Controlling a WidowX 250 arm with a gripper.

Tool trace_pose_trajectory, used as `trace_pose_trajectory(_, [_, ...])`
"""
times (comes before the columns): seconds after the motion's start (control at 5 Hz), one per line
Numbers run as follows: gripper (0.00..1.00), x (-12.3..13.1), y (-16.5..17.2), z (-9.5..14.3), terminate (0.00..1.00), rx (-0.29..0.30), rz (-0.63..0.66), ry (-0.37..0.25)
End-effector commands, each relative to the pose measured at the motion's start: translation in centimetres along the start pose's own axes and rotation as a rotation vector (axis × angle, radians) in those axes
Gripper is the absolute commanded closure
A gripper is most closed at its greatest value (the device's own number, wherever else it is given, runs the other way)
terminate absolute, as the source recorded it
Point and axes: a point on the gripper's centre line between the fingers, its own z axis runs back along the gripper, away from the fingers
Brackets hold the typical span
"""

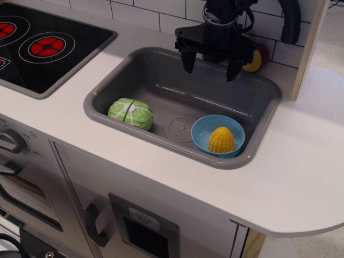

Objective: Take corn out of bowl sink

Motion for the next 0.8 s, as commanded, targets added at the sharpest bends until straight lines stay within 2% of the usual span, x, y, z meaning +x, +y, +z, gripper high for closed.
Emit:
trace_pose_trajectory(0.0, [0.0, 0.0, 0.0, 0.0, 0.0, 0.0, 0.0, 0.0])
trace_pose_trajectory(0.2, [0.0, -2.0, -0.3, 0.9, 0.0, -0.05, -0.068, 0.023])
trace_pose_trajectory(0.4, [0.0, -3.5, -0.5, 1.5, 0.0, -0.083, -0.132, 0.076])
trace_pose_trajectory(0.6, [0.0, -4.4, -0.9, 1.4, 0.0, -0.105, -0.149, 0.114])
